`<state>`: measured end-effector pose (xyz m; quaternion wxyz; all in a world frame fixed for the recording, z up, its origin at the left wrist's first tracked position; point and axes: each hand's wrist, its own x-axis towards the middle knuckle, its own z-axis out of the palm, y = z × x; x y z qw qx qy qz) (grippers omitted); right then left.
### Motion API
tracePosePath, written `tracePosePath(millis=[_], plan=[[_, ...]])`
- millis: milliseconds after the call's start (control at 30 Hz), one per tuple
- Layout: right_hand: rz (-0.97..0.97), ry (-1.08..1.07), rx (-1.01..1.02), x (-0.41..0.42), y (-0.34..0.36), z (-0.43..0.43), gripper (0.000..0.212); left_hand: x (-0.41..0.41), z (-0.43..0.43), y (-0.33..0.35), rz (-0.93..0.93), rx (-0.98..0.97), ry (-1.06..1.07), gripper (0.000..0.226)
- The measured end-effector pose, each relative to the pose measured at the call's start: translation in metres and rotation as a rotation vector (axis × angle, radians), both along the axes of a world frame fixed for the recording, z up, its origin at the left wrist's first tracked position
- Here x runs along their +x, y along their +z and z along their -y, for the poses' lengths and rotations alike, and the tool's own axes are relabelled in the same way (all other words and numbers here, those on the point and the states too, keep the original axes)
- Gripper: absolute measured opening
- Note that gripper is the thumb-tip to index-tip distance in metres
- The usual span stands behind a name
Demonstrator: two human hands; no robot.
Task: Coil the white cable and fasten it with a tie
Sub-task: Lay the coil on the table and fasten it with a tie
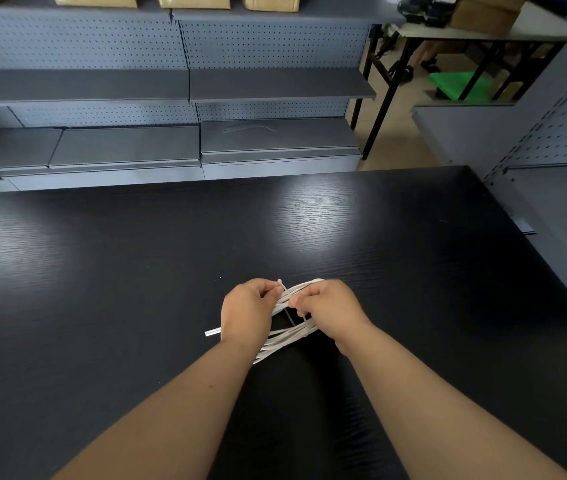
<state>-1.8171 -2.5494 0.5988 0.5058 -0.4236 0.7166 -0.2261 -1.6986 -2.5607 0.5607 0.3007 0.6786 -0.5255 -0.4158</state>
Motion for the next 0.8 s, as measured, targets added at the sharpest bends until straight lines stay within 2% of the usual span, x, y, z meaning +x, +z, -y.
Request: tracePosePath(millis=[233, 800], plan=[[-0.001, -0.019, 0.007, 0.0017, -0.0019, 0.0034, 0.021, 0.0008, -0.0009, -0.0004, -0.010, -0.015, -0.024, 0.012], [-0.001, -0.030, 0.008, 0.0024, -0.0046, 0.0041, 0.018, 0.0027, -0.0022, -0.0002, -0.029, -0.042, -0.059, 0.010]])
